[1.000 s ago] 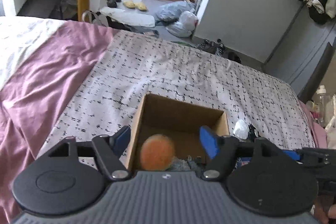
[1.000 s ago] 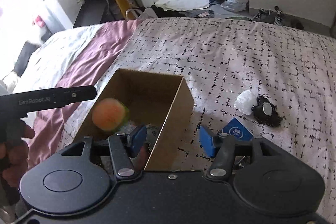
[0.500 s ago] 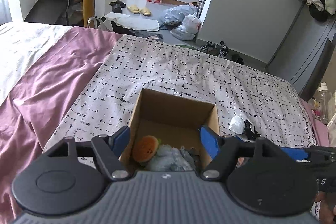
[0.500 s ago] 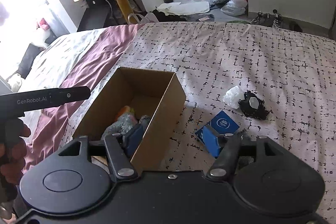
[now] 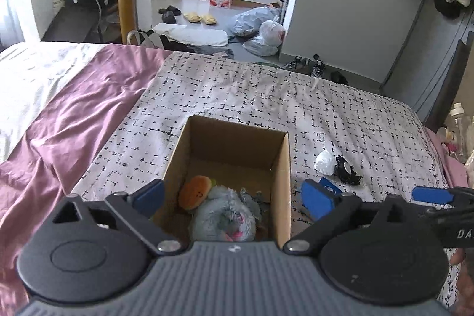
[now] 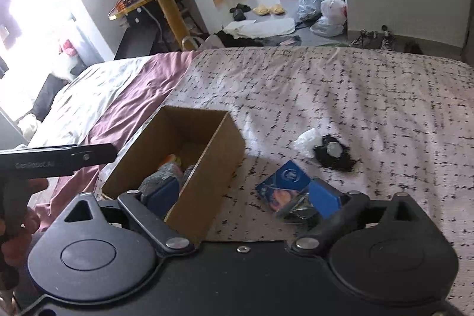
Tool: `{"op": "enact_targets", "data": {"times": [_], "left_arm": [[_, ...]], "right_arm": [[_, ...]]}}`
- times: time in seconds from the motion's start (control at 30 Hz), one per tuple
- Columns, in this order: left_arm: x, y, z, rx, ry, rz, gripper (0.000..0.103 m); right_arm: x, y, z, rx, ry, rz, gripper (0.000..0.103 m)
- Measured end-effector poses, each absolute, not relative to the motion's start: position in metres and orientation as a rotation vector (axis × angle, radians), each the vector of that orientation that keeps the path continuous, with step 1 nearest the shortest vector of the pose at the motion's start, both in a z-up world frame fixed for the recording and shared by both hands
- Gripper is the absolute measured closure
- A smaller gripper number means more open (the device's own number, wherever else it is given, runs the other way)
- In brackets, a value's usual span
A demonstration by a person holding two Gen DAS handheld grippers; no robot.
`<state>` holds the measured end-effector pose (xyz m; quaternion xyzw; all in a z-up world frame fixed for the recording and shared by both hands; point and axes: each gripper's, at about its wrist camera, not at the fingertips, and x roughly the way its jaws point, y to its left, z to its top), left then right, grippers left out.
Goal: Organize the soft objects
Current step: 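Grasp the blue tissue pack with the left tool while the right tool grasps the clear bag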
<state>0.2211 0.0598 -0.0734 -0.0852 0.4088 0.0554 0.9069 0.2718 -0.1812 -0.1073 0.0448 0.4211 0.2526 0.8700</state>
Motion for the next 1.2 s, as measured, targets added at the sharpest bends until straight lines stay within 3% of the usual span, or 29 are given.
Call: {"op": "enact_targets", "data": {"times": [0.27,1.0,1.2], "left_arm": [[0.213,0.039,-0.073,-0.182,0.858,0.102,0.000],[0.209,-0.029,-0.075,-0.224,0.832,0.049,0.000],[0.211,-0.048,-0.090,-0.211,0.867,0.047,0.000]], "right_arm": [[0.270,-0.212,-0.108,0.117,0.840,0.501,0.000],[0.271,-0.274,-0.113,0.172,0.791,0.501,0.000],[0.278,-0.289,-0.147,0.286,0.825,0.470,0.003]]}}
